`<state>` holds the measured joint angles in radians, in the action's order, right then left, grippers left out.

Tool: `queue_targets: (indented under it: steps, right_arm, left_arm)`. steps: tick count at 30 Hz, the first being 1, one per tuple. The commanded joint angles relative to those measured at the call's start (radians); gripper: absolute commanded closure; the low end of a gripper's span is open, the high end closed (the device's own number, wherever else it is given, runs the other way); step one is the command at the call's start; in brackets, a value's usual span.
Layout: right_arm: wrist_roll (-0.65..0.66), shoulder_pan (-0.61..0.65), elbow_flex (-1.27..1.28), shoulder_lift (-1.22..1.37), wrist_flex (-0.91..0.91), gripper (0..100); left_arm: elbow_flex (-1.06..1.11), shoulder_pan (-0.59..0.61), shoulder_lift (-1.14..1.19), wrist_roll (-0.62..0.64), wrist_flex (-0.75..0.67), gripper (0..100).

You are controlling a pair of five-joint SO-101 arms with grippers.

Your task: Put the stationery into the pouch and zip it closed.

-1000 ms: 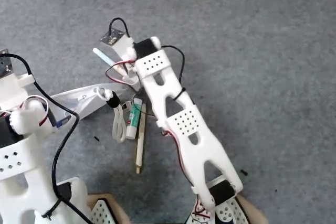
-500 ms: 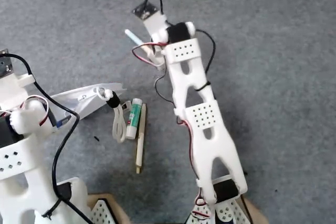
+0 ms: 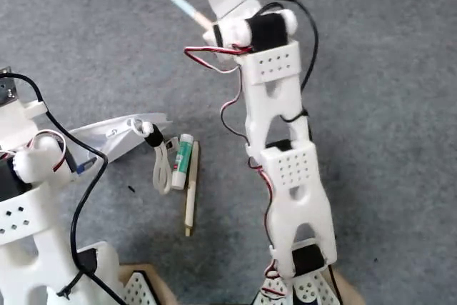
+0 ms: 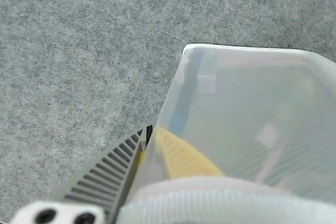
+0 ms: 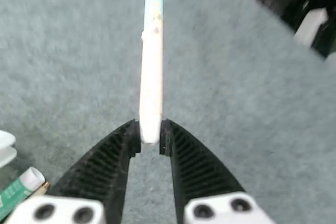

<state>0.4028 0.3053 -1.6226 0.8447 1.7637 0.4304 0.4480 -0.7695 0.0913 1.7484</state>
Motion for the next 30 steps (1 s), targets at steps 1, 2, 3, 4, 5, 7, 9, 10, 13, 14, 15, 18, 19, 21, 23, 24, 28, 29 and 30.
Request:
queue_targets:
  steps: [1,2,3,4,5,7,9,10,13,14,15,18,19,21,23,24,28,29,30]
  right_arm:
    - [0.005,-0.006,-0.033,-0.147,0.003,98.6]
    - [0.005,-0.006,-0.033,-0.174,0.003,98.6]
    - [0.006,-0.006,-0.033,-0.203,0.003,98.6]
    - [0.008,-0.006,-0.031,-0.236,0.003,98.6]
    - [0.009,-0.006,-0.031,-0.268,0.003,98.6]
    - [0.009,-0.006,-0.031,-0.331,0.003,98.6]
    - [0.009,-0.006,-0.031,-0.390,0.003,98.6]
    - [0.009,-0.006,-0.031,-0.420,0.003,98.6]
    - [0.009,-0.006,-0.030,-0.499,0.003,98.6]
    - [0.009,-0.006,-0.028,-0.526,0.005,98.6]
    - [0.009,-0.006,-0.016,-0.552,0.005,98.6]
    - [0.009,-0.008,0.082,-0.650,0.005,98.6]
    - [0.009,-0.008,0.134,-0.688,0.005,98.6]
    - [0.009,-0.008,0.262,-0.774,0.005,98.6]
    - [0.009,-0.008,0.395,-0.862,0.003,98.6]
    - [0.009,-0.008,0.458,-0.905,0.003,98.6]
    - [0.011,-0.008,0.696,-1.061,-0.003,98.6]
    - [0.011,-0.008,0.745,-1.093,-0.003,98.6]
    - [0.011,-0.008,0.792,-1.124,-0.003,98.6]
  left_arm:
    - [0.047,0.012,0.014,0.000,-0.008,97]
    - [0.047,0.012,0.014,0.000,-0.008,97]
    - [0.047,0.010,0.014,0.000,-0.008,97]
    - [0.047,0.008,0.014,0.000,-0.008,97]
    - [0.047,0.008,0.014,0.000,-0.008,97]
    - [0.047,0.008,0.014,0.000,-0.009,97]
    - [0.045,0.008,0.014,0.000,-0.009,97]
    - [0.045,0.008,0.014,0.000,-0.009,97]
    - [0.045,0.008,0.014,0.000,-0.008,97]
    - [0.045,0.008,0.014,0.000,-0.008,97]
    - [0.045,0.008,0.014,0.000,-0.006,97]
    - [0.047,0.010,0.014,0.000,-0.006,97]
    - [0.047,0.012,0.014,0.000,-0.006,97]
    - [0.047,0.012,0.014,0.000,-0.006,97]
    - [0.047,0.012,0.014,0.000,-0.006,97]
    - [0.047,0.012,0.014,0.000,-0.006,97]
    - [0.047,0.013,0.014,0.000,-0.006,97]
    - [0.047,0.013,0.014,0.000,-0.006,97]
    - [0.047,0.013,0.014,0.000,-0.006,97]
